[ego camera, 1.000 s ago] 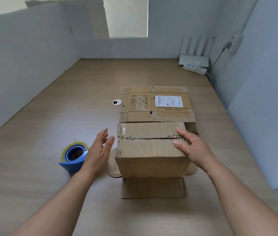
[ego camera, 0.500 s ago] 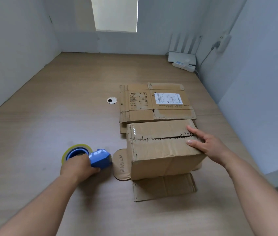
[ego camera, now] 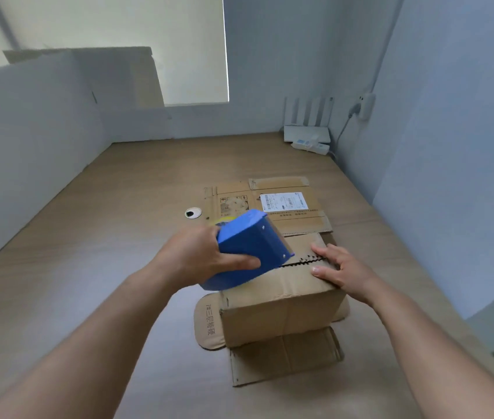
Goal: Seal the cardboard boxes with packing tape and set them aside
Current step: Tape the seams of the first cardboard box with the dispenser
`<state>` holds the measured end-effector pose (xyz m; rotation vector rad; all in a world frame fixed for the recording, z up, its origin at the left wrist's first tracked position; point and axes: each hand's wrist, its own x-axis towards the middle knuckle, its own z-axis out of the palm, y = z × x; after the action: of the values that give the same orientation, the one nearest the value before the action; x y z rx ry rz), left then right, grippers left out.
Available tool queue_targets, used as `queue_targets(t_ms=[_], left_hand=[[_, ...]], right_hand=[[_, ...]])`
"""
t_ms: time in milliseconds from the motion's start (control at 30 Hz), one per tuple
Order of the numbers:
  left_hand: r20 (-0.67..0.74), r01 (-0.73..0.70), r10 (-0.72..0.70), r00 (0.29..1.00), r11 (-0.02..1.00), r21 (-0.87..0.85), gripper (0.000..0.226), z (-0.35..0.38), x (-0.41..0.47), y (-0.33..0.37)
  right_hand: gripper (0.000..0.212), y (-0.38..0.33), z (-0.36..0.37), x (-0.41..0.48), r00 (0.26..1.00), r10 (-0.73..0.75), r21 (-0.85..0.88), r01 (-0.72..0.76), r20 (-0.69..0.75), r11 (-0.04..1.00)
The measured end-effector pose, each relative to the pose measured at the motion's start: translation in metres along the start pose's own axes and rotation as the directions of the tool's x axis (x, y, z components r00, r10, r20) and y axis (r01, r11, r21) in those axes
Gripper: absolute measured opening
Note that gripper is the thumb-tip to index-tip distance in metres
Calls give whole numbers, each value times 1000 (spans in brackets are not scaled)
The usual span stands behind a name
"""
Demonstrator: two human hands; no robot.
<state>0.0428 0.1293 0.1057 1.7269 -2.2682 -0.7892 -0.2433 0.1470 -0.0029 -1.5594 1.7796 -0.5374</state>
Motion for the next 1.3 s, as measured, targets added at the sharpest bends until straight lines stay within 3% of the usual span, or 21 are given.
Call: queue_targets(t_ms=[133, 233, 300, 333, 400, 467, 533, 667, 900, 1067, 1200, 1300], left_hand=[[126, -19, 11, 992, 998, 64, 45, 31, 13, 9], [145, -33, 24, 989, 997, 64, 48, 36, 19, 7], [152, -26, 25, 988, 1000, 8, 58, 36, 20, 7], [154, -29, 31, 988, 1000, -11, 65, 36, 21, 5], [150, -41, 44, 988, 999, -24, 77, 37, 20, 2], [144, -54, 59, 988, 998, -38, 92, 37, 19, 0], [139, -62, 70, 988, 996, -58, 104, 37, 19, -1], [147, -74, 84, 986, 995, -72, 99, 38, 18, -1], [143, -110, 107, 984, 994, 9, 109, 39, 21, -4], [109, -128, 123, 986, 991, 37, 74, 40, 13, -5], [-7, -206, 208, 978, 973, 104, 95, 40, 7, -16], [-131, -303, 338, 932, 924, 234, 104, 43, 12, -28]], right_hand=[[59, 0, -2, -2, 1000, -7, -39, 6, -21, 999], [60, -7, -7, -3, 999, -3, -170, -4, -40, 985], [58, -17, -9, -7, 988, -92, -222, 62, -127, 973], [55, -24, -9, -10, 969, -163, -169, 133, -183, 977], [50, -37, -6, -19, 942, -250, 114, 280, -225, 953], [50, -47, 0, -26, 957, -279, 358, 290, -85, 887], [44, -48, 6, -26, 951, -307, 440, 261, 34, 859], [25, -47, 12, -21, 955, -296, 554, 259, -23, 792], [7, -49, 17, -7, 953, -293, 529, 285, -71, 799], [28, -52, 9, -11, 954, -254, 634, 101, 155, 767], [30, -58, 1, -9, 939, -264, 525, 114, 219, 844], [30, -60, 1, -7, 939, -275, 507, 139, 204, 851]])
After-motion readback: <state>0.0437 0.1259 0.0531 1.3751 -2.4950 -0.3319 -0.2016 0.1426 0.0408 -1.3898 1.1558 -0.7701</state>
